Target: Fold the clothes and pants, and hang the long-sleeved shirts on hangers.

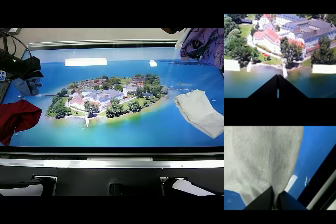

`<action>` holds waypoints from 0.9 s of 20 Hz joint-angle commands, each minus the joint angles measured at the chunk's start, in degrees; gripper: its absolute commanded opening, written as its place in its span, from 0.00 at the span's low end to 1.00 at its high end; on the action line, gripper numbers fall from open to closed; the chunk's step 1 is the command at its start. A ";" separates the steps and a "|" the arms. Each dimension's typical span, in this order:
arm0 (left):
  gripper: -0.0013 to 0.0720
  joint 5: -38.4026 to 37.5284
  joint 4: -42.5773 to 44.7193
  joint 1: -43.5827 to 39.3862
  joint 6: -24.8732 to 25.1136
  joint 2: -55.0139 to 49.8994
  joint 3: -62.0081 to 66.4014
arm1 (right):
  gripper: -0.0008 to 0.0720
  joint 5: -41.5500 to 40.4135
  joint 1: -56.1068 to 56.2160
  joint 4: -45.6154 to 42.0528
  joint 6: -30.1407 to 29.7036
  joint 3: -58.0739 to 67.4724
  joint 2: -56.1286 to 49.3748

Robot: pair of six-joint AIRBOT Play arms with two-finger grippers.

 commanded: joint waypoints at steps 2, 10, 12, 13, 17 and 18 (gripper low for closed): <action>0.05 -0.07 0.00 -0.02 0.02 0.02 -0.02 | 0.06 2.49 -0.85 -4.74 0.83 -13.18 5.22; 0.05 -0.15 0.00 -0.02 0.02 0.02 -0.02 | 0.06 -0.39 -0.85 -13.07 3.80 -21.07 9.49; 0.05 -0.15 0.00 -0.02 0.02 0.02 -0.02 | 0.06 -2.12 -0.85 -14.32 4.50 -22.18 9.49; 0.05 -0.15 0.00 -0.02 0.04 0.02 -0.02 | 0.06 -2.78 -0.85 -14.60 4.61 -22.60 9.49; 0.05 -0.15 0.00 -0.02 0.20 0.02 -0.02 | 0.06 -4.57 -0.85 -15.76 4.98 -22.69 9.49; 0.05 -0.15 0.00 -0.02 0.20 0.02 -0.02 | 0.06 -5.22 -0.85 -16.31 5.60 -22.69 9.49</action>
